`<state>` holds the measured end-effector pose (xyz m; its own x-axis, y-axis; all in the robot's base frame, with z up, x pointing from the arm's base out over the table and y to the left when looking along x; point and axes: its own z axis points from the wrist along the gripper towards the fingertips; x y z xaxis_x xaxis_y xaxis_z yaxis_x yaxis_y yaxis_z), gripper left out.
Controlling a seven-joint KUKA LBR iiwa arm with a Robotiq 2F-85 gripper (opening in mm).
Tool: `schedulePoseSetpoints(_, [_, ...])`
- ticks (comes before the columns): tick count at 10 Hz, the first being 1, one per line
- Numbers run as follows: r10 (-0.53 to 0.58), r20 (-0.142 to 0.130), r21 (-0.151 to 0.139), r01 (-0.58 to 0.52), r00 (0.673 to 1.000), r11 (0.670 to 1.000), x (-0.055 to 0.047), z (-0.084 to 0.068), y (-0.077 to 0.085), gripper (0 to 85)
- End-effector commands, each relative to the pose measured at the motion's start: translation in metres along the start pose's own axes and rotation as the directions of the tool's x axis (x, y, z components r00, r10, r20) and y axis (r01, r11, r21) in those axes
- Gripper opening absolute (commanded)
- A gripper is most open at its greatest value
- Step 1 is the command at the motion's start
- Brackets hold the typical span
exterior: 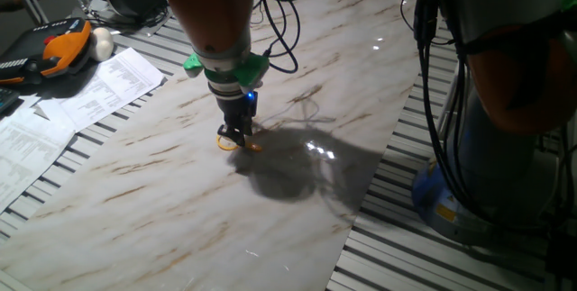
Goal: Attach the bubble ring to the ball
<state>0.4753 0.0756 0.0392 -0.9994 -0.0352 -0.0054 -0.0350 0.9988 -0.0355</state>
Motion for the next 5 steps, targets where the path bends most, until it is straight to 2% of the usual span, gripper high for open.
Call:
schedulePoseSetpoints(1, [-0.002, 0.0, 0.001, 0.002, 1.0, 1.0, 0.001, 0.001, -0.001, 34.0])
schedulePoseSetpoints(5, [-0.012, 0.012, -0.001, 0.012, 1.0, 1.0, 0.003, 0.013, -0.004, 34.0])
